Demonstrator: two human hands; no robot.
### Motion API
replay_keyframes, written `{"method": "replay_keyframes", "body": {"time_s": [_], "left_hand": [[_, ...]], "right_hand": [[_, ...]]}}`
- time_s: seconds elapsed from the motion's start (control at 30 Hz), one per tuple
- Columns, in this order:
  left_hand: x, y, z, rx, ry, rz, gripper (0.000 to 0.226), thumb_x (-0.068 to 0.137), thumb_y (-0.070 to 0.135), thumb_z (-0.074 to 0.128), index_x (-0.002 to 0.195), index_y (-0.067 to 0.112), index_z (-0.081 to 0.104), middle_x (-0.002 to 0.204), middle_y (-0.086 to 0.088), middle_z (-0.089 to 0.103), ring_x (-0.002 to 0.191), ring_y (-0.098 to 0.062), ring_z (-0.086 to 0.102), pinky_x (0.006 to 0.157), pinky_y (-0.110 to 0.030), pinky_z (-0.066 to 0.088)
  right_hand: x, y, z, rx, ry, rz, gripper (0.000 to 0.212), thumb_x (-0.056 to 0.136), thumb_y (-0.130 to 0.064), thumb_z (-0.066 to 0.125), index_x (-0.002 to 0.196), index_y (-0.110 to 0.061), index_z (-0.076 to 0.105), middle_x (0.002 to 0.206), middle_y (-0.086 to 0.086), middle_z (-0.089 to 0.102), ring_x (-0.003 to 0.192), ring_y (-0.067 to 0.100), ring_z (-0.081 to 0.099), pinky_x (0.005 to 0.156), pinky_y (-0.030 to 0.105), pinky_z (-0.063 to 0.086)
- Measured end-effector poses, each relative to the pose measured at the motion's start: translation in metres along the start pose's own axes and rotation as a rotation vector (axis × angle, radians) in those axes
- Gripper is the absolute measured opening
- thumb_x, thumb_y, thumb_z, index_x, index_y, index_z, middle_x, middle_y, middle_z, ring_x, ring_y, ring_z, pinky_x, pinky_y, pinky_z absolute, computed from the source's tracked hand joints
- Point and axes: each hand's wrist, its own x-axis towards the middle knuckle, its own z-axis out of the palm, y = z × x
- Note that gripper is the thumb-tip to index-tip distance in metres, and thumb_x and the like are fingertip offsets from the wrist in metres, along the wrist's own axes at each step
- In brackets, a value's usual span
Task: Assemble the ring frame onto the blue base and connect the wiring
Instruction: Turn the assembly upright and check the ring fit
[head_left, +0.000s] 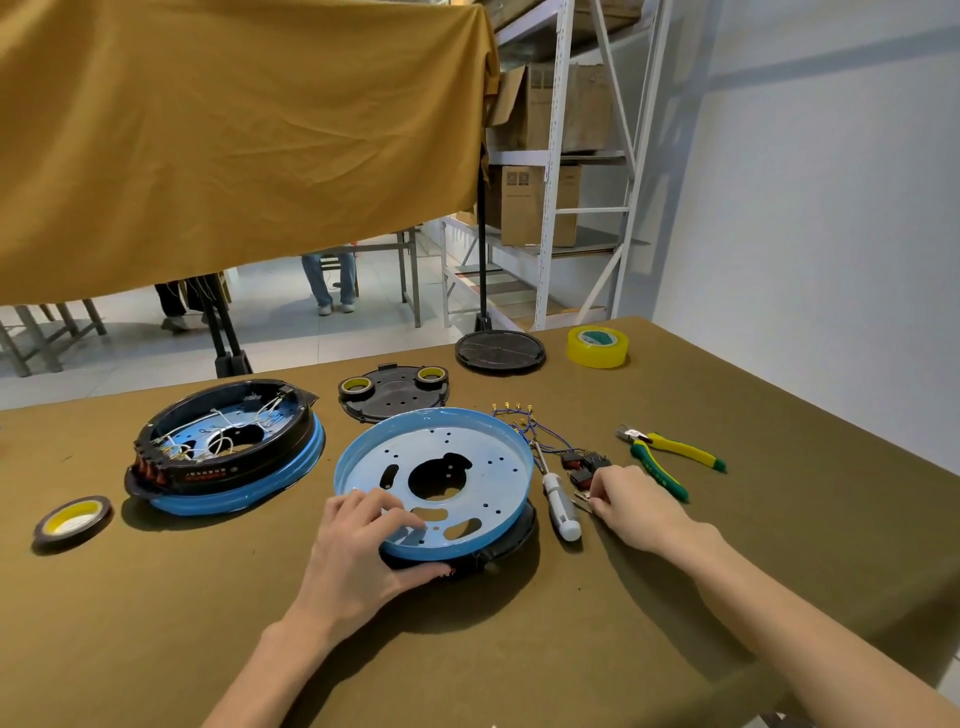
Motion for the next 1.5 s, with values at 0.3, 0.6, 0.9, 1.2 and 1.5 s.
{"method": "replay_keyframes", "body": {"time_s": [0.3,0.6,0.9,1.2,1.5], "left_hand": [[-0.002,0.015,0.009,-0.005,0.069,0.009,0.047,0.07,0.068,0.073,0.089,0.026,0.07,0.085,0.014,0.063,0.08,-0.006,0.05,0.076,-0.022,0.036],[-0.002,0.015,0.014,0.068,0.09,0.019,0.042,0.074,0.068,0.073,0.082,0.027,0.067,0.085,0.014,0.067,0.081,-0.008,0.059,0.072,-0.029,0.045],[0.002,0.01,0.015,0.124,0.114,-0.04,0.036,0.074,0.058,0.078,0.084,0.024,0.072,0.086,0.009,0.068,0.082,-0.015,0.061,0.074,-0.035,0.045],[-0.002,0.001,0.013,0.102,0.062,0.019,0.039,0.066,0.039,0.095,0.095,0.025,0.074,0.098,0.006,0.068,0.092,-0.015,0.061,0.081,-0.035,0.044],[0.0,0.005,0.016,0.064,0.111,0.024,0.035,0.08,0.055,0.071,0.087,0.021,0.072,0.095,0.007,0.068,0.088,-0.016,0.06,0.079,-0.035,0.045]], "right_hand": [[-0.011,-0.041,-0.012,0.555,0.295,-0.143,0.013,0.102,-0.016,0.059,0.113,-0.024,0.061,0.093,-0.008,0.067,0.082,0.012,0.06,0.07,0.019,0.045],[-0.01,-0.041,0.0,0.341,0.312,-0.148,0.032,0.102,-0.013,0.051,0.133,-0.02,0.058,0.108,-0.001,0.069,0.091,0.015,0.063,0.075,0.031,0.051],[-0.019,0.006,0.012,0.216,0.199,-0.034,0.027,0.099,-0.025,0.062,0.126,-0.027,0.056,0.087,-0.009,0.066,0.084,0.014,0.062,0.075,0.041,0.055],[-0.019,0.026,0.012,0.186,0.159,-0.001,0.02,0.094,-0.011,0.062,0.111,-0.019,0.069,0.103,-0.003,0.06,0.089,0.009,0.057,0.078,0.022,0.047],[-0.023,0.019,0.013,0.395,0.288,-0.024,0.014,0.094,-0.016,0.067,0.086,-0.027,0.065,0.081,-0.009,0.066,0.074,0.008,0.062,0.061,0.015,0.046]]}}
